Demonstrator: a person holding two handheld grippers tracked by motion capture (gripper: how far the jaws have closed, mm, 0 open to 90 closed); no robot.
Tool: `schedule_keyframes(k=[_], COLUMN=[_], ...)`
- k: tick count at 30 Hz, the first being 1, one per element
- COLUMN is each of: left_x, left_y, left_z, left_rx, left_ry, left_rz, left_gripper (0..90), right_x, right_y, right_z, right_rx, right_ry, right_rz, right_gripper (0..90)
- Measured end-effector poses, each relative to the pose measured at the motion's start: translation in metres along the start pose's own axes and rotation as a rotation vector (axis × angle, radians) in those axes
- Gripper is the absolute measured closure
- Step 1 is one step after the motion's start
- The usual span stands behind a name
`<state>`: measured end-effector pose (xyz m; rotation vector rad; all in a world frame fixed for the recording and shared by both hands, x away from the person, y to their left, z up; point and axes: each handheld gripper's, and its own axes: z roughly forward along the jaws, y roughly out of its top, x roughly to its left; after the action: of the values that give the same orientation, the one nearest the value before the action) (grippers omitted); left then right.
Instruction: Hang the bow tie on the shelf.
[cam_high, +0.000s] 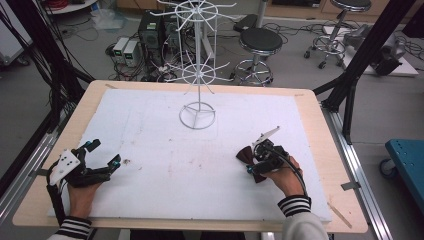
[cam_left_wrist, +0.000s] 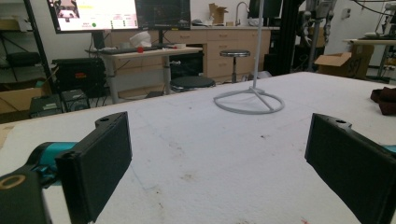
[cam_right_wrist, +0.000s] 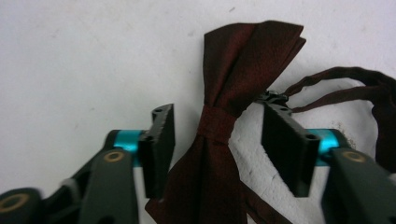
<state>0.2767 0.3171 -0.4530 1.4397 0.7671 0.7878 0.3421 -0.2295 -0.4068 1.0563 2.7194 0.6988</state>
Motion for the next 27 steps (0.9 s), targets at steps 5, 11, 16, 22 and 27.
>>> schedule_keyframes(k=[5,11,16,22,27], left_x=[0.000,-0.001,0.000,-0.001,-0.001], left_y=[0.000,0.000,0.000,0.000,0.000], left_z=[0.000,0.000,0.000,0.000,0.000], left_rx=[0.000,0.000,0.003,-0.001,0.000], left_ry=[-0.001,0.001,0.000,0.002,0.000], left_rz=[0.000,0.003,0.007,0.004,0.007], left_gripper=[7.6,7.6,7.6,7.6,7.6], right_x=[0.001,0.001,0.002,0.002,0.001], right_y=[0.001,0.002,0.002,0.003,0.004], right_z=[0.003,0.004,0.002,-0.002,-0.007], right_rx=[0.036,0.054,0.044,-0.001,-0.066], right_ry=[0.011,0.006,0.003,0.011,0.024], right_rz=[-0.001,-0.001,-0.003,0.001,0.019], right_gripper=[65.1,74.9,76.1,76.4,76.4])
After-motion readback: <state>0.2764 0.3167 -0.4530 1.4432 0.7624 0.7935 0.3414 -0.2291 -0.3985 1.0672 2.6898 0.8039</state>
